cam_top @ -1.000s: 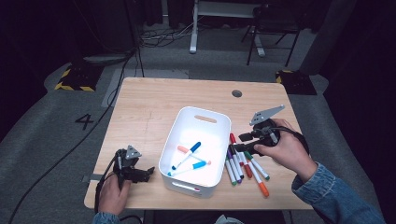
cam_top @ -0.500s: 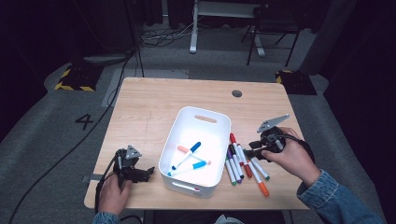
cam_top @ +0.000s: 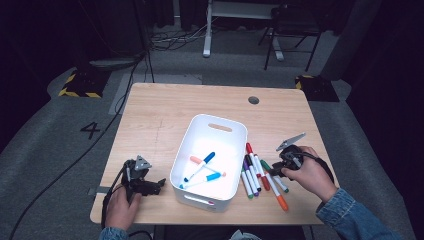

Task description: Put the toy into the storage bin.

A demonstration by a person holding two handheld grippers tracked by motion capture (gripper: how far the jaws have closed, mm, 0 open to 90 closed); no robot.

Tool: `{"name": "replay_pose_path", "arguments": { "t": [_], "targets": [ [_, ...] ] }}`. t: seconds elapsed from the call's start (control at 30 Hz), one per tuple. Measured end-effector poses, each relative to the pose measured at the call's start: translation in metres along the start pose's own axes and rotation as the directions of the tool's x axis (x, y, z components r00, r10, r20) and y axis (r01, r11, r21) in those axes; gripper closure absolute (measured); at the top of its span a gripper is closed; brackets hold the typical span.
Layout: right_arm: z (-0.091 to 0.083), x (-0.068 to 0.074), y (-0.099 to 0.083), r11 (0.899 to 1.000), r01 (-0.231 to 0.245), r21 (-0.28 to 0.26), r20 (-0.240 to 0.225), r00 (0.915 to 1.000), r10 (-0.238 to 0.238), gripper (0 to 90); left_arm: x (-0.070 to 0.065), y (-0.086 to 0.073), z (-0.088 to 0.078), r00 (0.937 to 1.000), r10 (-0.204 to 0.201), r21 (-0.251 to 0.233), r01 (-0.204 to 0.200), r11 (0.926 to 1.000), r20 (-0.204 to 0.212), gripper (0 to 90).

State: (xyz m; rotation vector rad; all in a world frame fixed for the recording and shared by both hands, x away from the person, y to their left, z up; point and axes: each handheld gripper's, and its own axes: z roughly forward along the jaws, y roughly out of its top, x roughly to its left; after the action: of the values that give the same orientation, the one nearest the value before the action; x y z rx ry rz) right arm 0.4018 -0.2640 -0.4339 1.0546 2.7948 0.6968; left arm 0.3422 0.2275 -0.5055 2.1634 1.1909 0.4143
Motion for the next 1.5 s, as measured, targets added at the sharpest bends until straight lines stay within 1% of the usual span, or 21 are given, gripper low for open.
{"name": "replay_pose_path", "arguments": {
  "t": [0.07,0.1,0.13,0.17,0.23,0.27,0.3,0.33,0.4,0.47,0.5,0.6,0.77,0.87,1.1,1.17,1.3,1.5],
  "targets": [
    [0.005,-0.003,-0.003,1.000,-0.011,0.019,0.009,0.9999,0.011,68.2,-0.001,0.001,0.000,1.0000,-0.005,0.007,0.005,1.0000,-0.005,0.0],
    [0.005,-0.003,-0.003,1.000,-0.011,0.019,0.009,0.9999,0.011,68.2,-0.001,0.001,0.000,1.0000,-0.005,0.007,0.005,1.0000,-0.005,0.0],
    [0.010,-0.006,-0.006,0.999,-0.024,0.036,0.013,0.9996,0.023,69.2,-0.002,0.001,0.000,0.9999,-0.008,0.000,0.008,1.0000,-0.012,0.0],
    [0.012,-0.007,-0.007,0.999,-0.029,0.043,0.016,0.9995,0.028,69.3,-0.002,0.001,0.001,0.9999,-0.014,0.000,0.014,0.9999,-0.010,0.0],
    [0.015,-0.010,-0.009,0.998,-0.035,0.051,0.019,0.9992,0.034,70.2,-0.002,0.001,0.001,0.9998,-0.016,0.001,0.016,0.9999,-0.009,0.0],
    [0.017,-0.010,-0.010,0.997,-0.049,0.056,0.016,0.9987,0.048,70.6,-0.002,0.001,0.001,0.9998,-0.017,0.001,0.017,0.9999,-0.008,0.0],
    [0.018,-0.012,-0.011,0.997,-0.048,0.062,0.026,0.9986,0.046,70.8,-0.002,0.001,0.001,0.9998,-0.017,0.001,0.017,0.9999,-0.009,0.0],
    [0.019,-0.012,-0.012,0.996,-0.057,0.062,0.016,0.9983,0.056,71.0,-0.002,0.001,0.001,0.9998,-0.017,0.001,0.017,0.9999,-0.008,0.0],
    [0.022,-0.015,-0.014,0.996,-0.062,0.071,0.026,0.9978,0.061,71.2,-0.002,0.001,0.001,0.9998,-0.016,0.001,0.016,0.9999,-0.009,0.0],
    [0.024,-0.017,-0.015,0.996,-0.066,0.064,0.030,0.9975,0.064,72.2,-0.002,0.001,0.001,0.9998,-0.017,0.001,0.017,0.9999,-0.009,0.0],
    [0.026,-0.018,-0.016,0.995,-0.077,0.060,0.029,0.9967,0.076,73.4,-0.002,0.001,0.001,0.9998,-0.017,0.001,0.017,0.9999,-0.009,0.0],
    [0.026,-0.020,-0.017,0.995,-0.076,0.058,0.054,0.9959,0.073,75.9,-0.002,0.001,0.001,0.9998,-0.017,0.001,0.017,0.9999,-0.009,0.0],
    [0.026,-0.018,-0.016,0.993,-0.102,0.055,0.079,0.9921,0.097,76.8,-0.002,0.001,0.001,0.9998,-0.017,0.001,0.017,0.9999,-0.008,0.0],
    [0.026,-0.018,-0.015,0.993,-0.102,0.057,0.085,0.9916,0.097,76.9,-0.002,0.001,0.001,0.9998,-0.016,0.001,0.016,0.9999,-0.009,0.0],
    [0.026,-0.018,-0.017,0.992,-0.116,0.049,0.079,0.9906,0.112,77.0,-0.002,0.001,0.001,0.9998,-0.017,0.001,0.017,0.9999,-0.009,0.0],
    [0.025,-0.019,-0.017,0.992,-0.119,0.039,0.075,0.9905,0.116,77.1,-0.002,0.001,0.001,0.9998,-0.017,0.001,0.017,0.9999,-0.009,0.0],
    [0.019,-0.019,-0.015,0.992,-0.122,0.014,0.068,0.9904,0.120,77.1,-0.002,0.001,0.001,0.9998,-0.016,0.001,0.016,0.9999,-0.009,0.0],
    [0.004,-0.018,-0.010,0.993,-0.113,-0.021,0.049,0.9922,0.114,77.0,-0.003,0.001,0.001,0.9998,-0.017,0.001,0.017,0.9999,-0.009,0.0]
  ]
}}
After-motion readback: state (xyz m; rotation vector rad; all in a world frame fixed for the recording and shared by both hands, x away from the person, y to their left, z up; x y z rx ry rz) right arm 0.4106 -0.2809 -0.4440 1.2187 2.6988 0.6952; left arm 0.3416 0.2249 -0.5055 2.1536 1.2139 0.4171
